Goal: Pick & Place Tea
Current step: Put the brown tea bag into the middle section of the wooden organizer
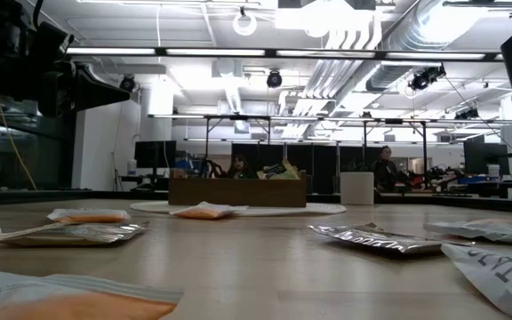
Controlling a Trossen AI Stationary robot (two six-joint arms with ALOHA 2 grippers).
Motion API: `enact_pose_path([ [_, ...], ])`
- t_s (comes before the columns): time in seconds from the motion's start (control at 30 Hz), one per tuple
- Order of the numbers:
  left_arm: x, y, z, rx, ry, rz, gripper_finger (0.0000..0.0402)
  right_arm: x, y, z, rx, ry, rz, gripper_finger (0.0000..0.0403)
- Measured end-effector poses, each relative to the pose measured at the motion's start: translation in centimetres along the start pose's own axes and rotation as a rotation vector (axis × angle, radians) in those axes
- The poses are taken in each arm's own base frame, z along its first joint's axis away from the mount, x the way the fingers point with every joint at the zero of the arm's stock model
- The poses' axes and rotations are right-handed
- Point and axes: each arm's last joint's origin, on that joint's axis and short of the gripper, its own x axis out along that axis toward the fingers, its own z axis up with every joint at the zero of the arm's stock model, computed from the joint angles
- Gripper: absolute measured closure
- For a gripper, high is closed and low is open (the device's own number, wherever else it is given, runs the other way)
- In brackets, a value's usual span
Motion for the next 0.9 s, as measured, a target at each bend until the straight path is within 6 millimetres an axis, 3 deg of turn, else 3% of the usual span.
enact_pose_path([
  [0.3, 0.0, 0.0, 0.0, 0.000, 0.000, 0.000, 0.0401, -1.4, 0.7, 1.1, 0.024, -0.095, -0.099, 0.0401],
  [0.53, 0.0, 0.0, 0.0, 0.000, 0.000, 0.000, 0.0401, -4.0, 0.8, 2.8, 0.007, -0.189, -0.239, 0.0402],
  [0.7, 0.0, 0.0, 0.0, 0.000, 0.000, 0.000, 0.0401, -6.4, 0.5, 4.7, -0.077, -0.232, -0.356, 0.0402],
  [0.9, 0.0, 0.0, 0.0, 0.000, 0.000, 0.000, 0.0401, -9.3, -1.0, 8.2, -0.187, -0.277, -0.489, 0.0403],
])
